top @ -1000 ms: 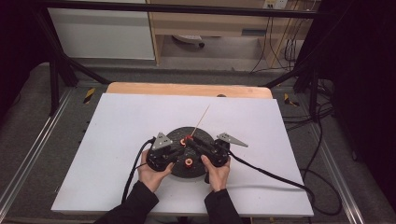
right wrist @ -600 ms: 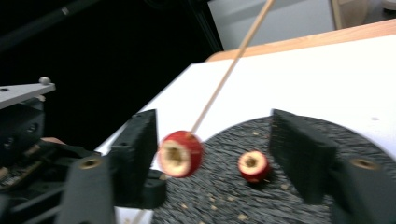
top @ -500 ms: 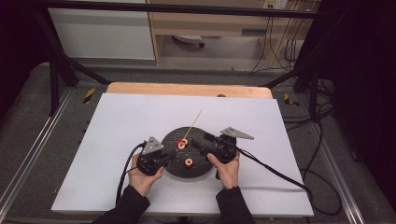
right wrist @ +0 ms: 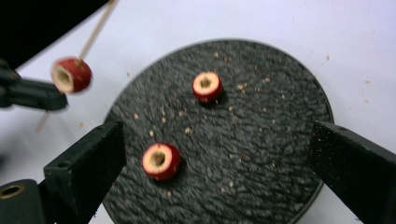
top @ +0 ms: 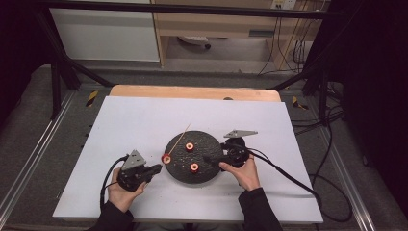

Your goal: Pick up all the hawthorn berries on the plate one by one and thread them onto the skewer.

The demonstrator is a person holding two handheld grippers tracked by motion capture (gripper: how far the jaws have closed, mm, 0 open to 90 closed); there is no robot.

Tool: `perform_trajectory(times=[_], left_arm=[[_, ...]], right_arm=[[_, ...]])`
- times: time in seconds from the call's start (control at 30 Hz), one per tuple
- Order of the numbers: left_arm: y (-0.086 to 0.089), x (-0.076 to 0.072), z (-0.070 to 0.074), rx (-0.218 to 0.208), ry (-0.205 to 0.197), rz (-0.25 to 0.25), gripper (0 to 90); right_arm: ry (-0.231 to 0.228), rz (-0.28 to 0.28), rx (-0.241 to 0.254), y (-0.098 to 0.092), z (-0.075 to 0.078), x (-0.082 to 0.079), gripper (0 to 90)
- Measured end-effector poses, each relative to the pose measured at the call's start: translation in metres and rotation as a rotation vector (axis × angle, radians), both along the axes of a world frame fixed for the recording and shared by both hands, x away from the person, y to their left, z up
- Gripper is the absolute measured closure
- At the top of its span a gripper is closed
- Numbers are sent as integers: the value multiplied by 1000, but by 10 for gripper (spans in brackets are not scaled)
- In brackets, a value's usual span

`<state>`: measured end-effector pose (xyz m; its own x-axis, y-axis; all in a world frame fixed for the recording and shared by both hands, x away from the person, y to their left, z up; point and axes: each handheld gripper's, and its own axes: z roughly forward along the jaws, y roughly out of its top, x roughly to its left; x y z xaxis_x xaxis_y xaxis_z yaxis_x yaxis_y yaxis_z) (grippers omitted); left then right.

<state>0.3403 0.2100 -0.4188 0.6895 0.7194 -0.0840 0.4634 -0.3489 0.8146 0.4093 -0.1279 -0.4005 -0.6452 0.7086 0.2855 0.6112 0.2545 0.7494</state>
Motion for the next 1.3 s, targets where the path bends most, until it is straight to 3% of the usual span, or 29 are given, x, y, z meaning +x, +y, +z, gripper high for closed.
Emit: perform_trajectory(times=[0.2, 0.67, 0.87, 1.3], left_arm=[[13, -7, -2, 9, -1, 3, 887], [29, -14, -9, 17, 16, 15, 887], [27, -14, -11, 21, 21, 11, 887], [28, -13, -11, 21, 25, 15, 887]], right_arm=[[31, 71, -125, 16, 7, 4, 65], [112, 162, -307, 67, 11, 9, 122], [159, 190, -329, 81, 4, 13, 187], [227, 209, -351, 84, -5, 17, 423]])
